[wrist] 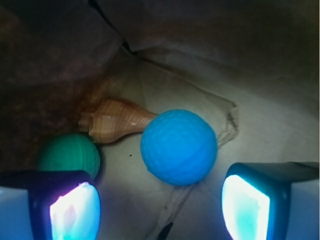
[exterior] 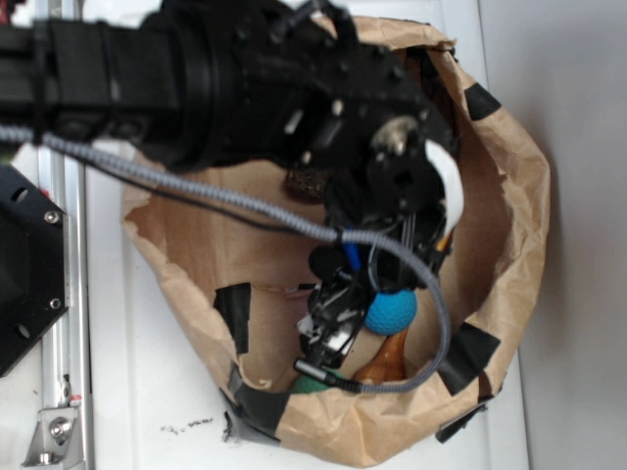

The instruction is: Grab the green ball.

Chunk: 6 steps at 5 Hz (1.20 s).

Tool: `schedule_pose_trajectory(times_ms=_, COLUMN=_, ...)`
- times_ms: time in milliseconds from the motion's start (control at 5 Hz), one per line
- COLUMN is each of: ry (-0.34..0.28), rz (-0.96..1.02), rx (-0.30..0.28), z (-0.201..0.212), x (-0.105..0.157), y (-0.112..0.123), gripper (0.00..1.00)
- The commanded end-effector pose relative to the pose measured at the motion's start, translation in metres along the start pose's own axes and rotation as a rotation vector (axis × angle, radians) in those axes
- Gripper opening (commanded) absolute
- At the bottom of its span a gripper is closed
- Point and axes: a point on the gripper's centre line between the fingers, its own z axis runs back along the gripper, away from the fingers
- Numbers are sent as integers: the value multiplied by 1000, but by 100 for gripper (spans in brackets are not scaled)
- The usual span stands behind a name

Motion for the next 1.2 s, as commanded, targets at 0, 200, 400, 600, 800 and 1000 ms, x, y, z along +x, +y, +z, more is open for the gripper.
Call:
schedule_pose_trajectory(times_ms=0, ry=22, rz=-109, rx=-19, z=-10, x=10, y=-26, gripper=100)
schedule_pose_trajectory(times_ms=200, ry=35, rz=-137, rx=-35, z=-13, x=5, y=-31, gripper=100)
schedule_pose_trajectory(times_ms=400, ry=32, rz=-138, rx=-93, z=-12, x=0, y=-34, gripper=100)
schedule_pose_trajectory(times_ms=600, ry=35, rz=-154, rx=-126, z=-14, x=-2, y=-38, gripper=100)
schedule_pose_trajectory(times_ms=800, ry=24, rz=-171, rx=-161, z=-15, x=-1, y=-41, gripper=100)
schedule_pose_trajectory(times_ms=1000, ry=18, rz=-171, rx=-176, z=-15, x=1, y=-41, gripper=100)
